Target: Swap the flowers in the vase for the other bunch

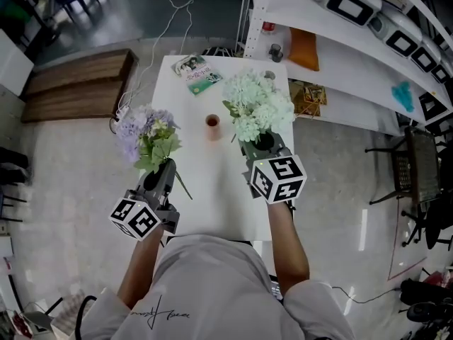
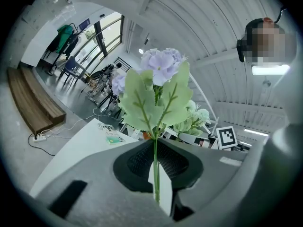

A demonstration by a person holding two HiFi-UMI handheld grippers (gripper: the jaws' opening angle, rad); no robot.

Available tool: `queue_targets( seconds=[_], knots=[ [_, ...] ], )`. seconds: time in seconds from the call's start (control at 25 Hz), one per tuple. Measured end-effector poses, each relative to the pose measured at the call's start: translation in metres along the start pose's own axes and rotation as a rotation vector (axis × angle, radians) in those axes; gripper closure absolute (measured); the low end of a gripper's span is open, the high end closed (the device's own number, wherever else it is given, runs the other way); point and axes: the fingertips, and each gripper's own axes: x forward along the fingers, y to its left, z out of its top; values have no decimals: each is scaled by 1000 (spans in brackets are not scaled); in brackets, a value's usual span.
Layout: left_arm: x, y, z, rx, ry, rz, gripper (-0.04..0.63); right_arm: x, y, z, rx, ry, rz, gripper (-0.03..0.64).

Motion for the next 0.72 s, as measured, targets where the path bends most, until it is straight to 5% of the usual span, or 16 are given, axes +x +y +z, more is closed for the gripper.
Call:
queue_targets(
  seconds=[0.72],
  knots=[
    [12,0,-5,23,28,34,580,-29,0,-38,101,47,-11,539]
  ],
)
